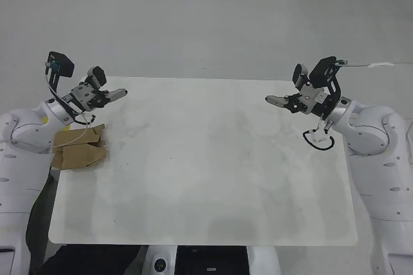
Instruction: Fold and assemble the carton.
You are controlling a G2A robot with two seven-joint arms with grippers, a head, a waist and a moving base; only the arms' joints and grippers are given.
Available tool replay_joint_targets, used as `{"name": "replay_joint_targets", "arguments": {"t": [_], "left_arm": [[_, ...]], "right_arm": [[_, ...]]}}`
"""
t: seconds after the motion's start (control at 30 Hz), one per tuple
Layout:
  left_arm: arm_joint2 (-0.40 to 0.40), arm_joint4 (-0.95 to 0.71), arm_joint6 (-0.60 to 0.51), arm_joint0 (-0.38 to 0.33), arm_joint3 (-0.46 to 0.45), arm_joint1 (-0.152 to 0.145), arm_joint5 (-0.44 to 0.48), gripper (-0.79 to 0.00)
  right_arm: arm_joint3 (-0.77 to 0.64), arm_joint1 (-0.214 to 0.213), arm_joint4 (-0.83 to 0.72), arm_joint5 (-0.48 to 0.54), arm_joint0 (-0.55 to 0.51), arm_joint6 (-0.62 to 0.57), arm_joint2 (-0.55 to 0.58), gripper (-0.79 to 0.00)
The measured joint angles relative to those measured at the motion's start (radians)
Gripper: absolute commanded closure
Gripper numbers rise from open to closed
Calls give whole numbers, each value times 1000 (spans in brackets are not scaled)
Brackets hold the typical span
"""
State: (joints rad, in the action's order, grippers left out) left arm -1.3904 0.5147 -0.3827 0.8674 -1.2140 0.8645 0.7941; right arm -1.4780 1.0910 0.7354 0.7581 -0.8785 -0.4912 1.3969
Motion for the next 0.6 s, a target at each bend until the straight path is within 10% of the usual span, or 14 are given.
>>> {"name": "replay_joint_targets", "arguments": {"t": [0.6], "left_arm": [[-124,-726,-531,-48,226,-32,-161,-785]], "right_arm": [[0,0,0,0,0,0,0,-785]]}}
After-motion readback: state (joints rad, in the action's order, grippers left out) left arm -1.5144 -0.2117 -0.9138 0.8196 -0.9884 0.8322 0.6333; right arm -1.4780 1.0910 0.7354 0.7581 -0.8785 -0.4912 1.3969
